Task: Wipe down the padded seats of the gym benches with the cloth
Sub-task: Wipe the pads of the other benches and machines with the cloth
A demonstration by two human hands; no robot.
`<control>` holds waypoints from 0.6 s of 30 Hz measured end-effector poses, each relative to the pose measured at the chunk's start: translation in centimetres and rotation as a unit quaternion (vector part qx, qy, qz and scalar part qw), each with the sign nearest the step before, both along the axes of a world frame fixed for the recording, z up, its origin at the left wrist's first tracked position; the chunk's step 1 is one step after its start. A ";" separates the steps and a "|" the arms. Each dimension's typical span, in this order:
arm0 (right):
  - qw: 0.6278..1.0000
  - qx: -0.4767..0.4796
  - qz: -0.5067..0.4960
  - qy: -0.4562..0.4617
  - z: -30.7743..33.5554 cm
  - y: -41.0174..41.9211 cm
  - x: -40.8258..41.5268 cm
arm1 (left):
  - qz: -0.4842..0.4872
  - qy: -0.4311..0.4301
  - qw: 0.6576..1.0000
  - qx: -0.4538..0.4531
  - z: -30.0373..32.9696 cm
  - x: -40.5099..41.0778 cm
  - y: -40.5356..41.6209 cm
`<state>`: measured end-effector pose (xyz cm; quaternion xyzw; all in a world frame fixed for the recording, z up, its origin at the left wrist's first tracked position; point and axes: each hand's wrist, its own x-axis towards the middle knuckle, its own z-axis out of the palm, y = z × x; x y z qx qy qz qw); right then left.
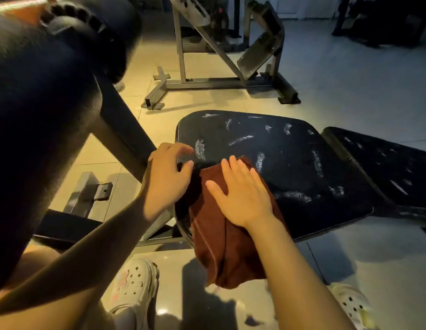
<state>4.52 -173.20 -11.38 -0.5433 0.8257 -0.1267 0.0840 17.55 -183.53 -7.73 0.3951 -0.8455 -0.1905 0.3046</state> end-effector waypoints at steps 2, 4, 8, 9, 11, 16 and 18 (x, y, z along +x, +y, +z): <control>0.999 0.018 -0.041 0.008 0.0 1.0 -2.5 | 0.003 0.002 1.000 0.012 0.5 -0.2 0.2; 0.995 0.032 -0.091 0.006 -0.2 2.6 -4.3 | -0.001 0.003 1.000 0.002 0.8 -0.2 0.3; 0.987 0.050 -0.151 0.004 0.0 5.3 -3.9 | -0.018 0.023 1.000 0.011 1.2 0.8 0.3; 0.989 0.048 -0.137 0.005 0.2 5.4 -2.8 | -0.022 0.028 0.999 0.008 1.3 1.0 0.6; 0.998 0.026 -0.063 0.003 0.6 4.8 0.2 | -0.025 0.040 0.999 0.002 1.6 1.4 1.4; 0.994 -0.006 0.111 0.006 1.1 1.3 5.4 | -0.008 0.061 0.998 -0.017 2.6 2.2 3.8; 0.991 -0.019 0.134 0.008 1.2 0.5 4.1 | 0.001 0.050 0.999 -0.014 2.9 2.2 4.5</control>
